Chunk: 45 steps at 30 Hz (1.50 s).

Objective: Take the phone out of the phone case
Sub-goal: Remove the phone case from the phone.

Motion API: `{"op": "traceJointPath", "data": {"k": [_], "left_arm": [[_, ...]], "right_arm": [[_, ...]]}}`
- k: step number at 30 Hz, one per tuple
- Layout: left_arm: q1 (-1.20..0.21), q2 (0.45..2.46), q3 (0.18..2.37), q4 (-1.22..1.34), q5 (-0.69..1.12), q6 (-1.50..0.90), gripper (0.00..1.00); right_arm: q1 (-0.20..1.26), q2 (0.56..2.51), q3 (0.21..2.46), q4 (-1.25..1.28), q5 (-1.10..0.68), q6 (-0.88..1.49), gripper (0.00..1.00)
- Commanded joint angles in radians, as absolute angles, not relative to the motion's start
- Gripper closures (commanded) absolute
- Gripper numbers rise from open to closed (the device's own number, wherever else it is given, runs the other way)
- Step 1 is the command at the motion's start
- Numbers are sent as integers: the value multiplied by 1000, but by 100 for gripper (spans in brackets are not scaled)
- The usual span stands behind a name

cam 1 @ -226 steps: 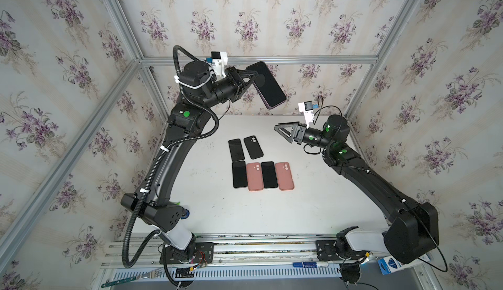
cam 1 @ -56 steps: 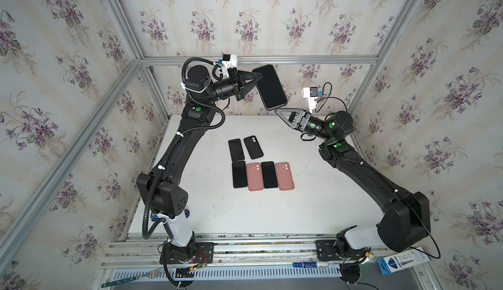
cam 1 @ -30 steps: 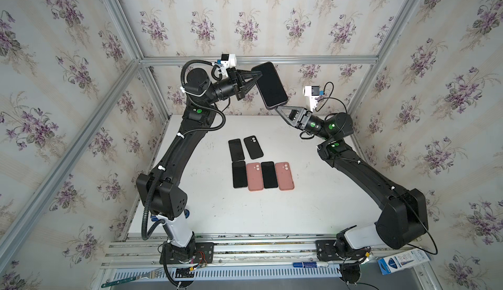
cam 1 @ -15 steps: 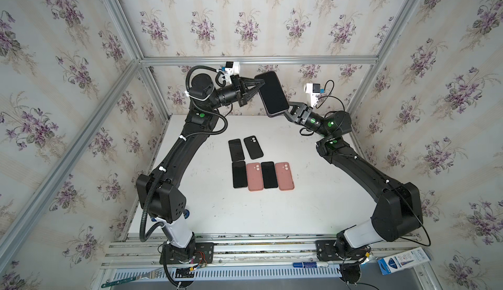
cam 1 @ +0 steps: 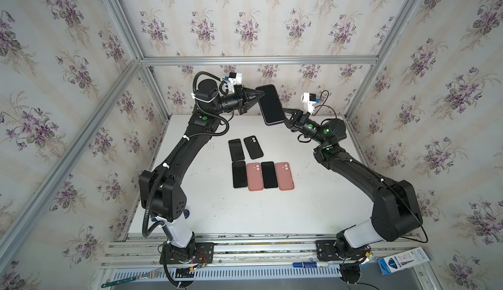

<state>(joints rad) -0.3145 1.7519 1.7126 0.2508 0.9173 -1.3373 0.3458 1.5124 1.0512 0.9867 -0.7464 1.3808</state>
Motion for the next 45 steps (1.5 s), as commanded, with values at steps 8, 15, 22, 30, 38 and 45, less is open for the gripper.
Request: {"op": "traceJointPath", "data": {"k": [8, 15, 22, 30, 38, 45], "left_arm": [[-341, 1794, 1529, 177, 775, -1068, 58], [-371, 1873, 1503, 176, 752, -995, 50], [-395, 1947, 1527, -2, 695, -857, 41], [-411, 2000, 1592, -234, 562, -703, 32], [-416, 2032, 1633, -324, 494, -635, 25], [-419, 2000, 1652, -351, 450, -608, 15]], "right_arm": [[358, 1515, 878, 976, -749, 1411, 100], [338, 1553, 773, 990, -737, 1387, 100], [326, 1639, 744, 1048, -741, 1395, 100], [318, 1720, 730, 1120, -738, 1424, 100], [299, 1711, 730, 1013, -726, 1371, 100], [290, 1710, 732, 933, -712, 1345, 100]]}}
